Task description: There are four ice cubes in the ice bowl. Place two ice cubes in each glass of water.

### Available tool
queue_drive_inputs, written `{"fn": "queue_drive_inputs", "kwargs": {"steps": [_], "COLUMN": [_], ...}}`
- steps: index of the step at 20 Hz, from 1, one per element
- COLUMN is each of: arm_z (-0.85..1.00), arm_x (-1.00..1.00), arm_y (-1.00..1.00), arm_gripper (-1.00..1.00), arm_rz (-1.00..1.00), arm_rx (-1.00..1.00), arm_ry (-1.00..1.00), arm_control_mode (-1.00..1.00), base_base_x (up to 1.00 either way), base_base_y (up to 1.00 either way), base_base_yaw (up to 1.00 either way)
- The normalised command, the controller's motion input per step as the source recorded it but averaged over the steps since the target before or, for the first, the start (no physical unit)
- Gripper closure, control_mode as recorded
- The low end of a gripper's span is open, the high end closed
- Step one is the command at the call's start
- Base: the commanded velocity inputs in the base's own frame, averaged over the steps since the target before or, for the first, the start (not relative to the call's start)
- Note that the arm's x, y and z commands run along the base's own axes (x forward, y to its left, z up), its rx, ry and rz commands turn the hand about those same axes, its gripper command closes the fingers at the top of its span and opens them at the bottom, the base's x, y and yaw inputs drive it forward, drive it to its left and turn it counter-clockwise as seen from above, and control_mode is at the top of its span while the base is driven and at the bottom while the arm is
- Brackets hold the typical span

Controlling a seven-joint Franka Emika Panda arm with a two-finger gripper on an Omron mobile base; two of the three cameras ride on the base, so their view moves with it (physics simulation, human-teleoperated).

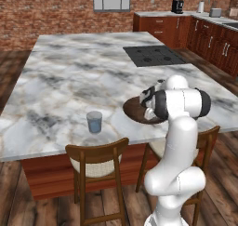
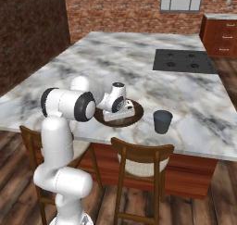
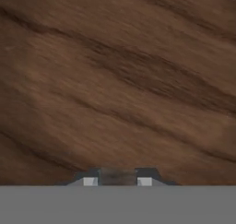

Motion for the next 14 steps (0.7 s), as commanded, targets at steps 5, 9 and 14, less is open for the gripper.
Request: {"fn": "queue_drive_inputs", "kwargs": {"steps": [5, 9, 14], "arm_z": [0.85, 0.79, 0.75], "arm_x": [-0.10, -0.15, -0.17], "arm_y": [-0.11, -0.46, -0.61], "arm_gripper": [1.00, 1.00, 1.00], "arm_rz": [-0.12, -0.24, -0.34], "arm_rx": [-0.01, 0.00, 0.00], "arm_ry": [0.00, 0.00, 0.00], "arm_control_mode": [-1.00, -1.00, -1.00], "base_base_x": [0.00, 0.00, 0.00], "base_base_y": [0.00, 0.00, 0.00], "base_base_yaw": [0.00, 0.00, 0.00]}}
